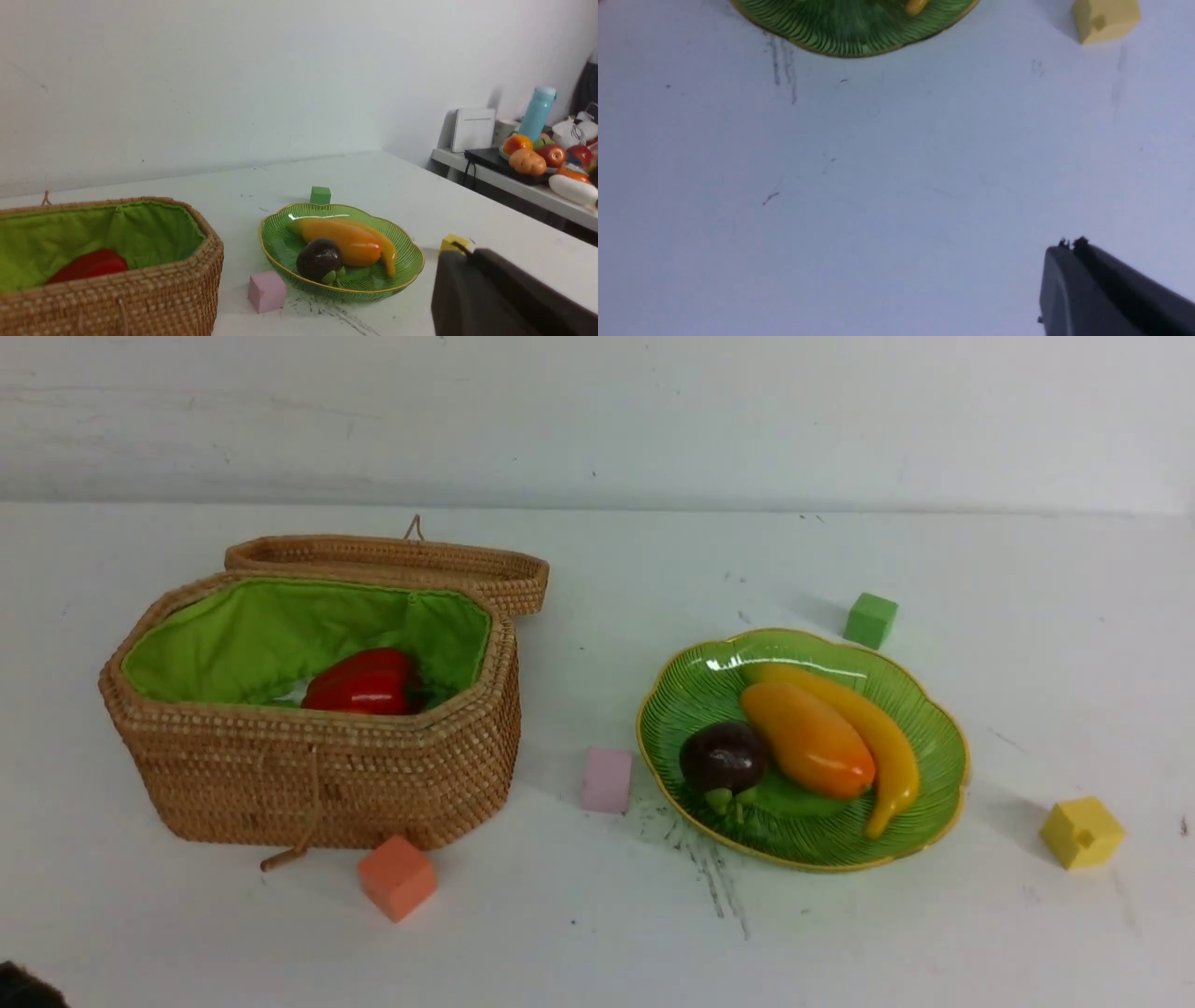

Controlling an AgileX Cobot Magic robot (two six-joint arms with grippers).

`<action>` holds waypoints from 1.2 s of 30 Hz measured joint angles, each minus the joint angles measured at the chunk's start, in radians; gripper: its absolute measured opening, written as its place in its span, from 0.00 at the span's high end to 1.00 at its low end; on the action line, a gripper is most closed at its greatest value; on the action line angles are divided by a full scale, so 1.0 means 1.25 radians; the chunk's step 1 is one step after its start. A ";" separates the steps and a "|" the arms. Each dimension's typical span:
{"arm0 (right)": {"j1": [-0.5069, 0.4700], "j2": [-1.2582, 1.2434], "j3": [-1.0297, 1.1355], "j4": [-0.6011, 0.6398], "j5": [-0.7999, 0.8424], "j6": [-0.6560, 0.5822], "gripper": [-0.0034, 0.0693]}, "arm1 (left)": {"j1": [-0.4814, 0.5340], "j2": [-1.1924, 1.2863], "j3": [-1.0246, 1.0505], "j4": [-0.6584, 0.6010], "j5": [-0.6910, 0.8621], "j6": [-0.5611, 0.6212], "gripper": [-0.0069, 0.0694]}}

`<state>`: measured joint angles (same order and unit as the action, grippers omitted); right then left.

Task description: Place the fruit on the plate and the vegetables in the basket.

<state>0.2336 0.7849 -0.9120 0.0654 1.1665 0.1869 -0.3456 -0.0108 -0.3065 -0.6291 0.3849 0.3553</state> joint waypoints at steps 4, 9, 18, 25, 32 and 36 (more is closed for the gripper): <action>0.000 -0.199 0.138 0.000 -0.025 0.043 0.97 | 0.000 -0.001 0.072 -0.003 -0.032 -0.009 0.93; 0.000 -0.339 0.256 -0.003 -0.102 0.059 0.97 | 0.000 -0.001 0.137 -0.004 -0.034 -0.012 0.93; 0.000 -0.409 0.354 -0.004 -0.187 0.059 0.95 | 0.000 -0.001 0.219 -0.004 -0.035 -0.012 0.93; 0.000 -0.411 0.355 -0.024 -0.193 0.059 0.94 | 0.000 -0.001 0.238 -0.004 -0.034 -0.012 0.93; -0.133 -0.529 0.524 -0.061 -0.504 0.009 0.98 | 0.000 -0.001 0.238 -0.004 -0.034 -0.012 0.93; -0.165 -0.624 0.679 -0.074 -0.586 -0.009 0.98 | 0.000 -0.001 0.238 -0.004 -0.034 -0.012 0.93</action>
<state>0.0271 0.0054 -0.0635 -0.0270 0.4337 0.1750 -0.3456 -0.0118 -0.0088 -0.6346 0.3428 0.3403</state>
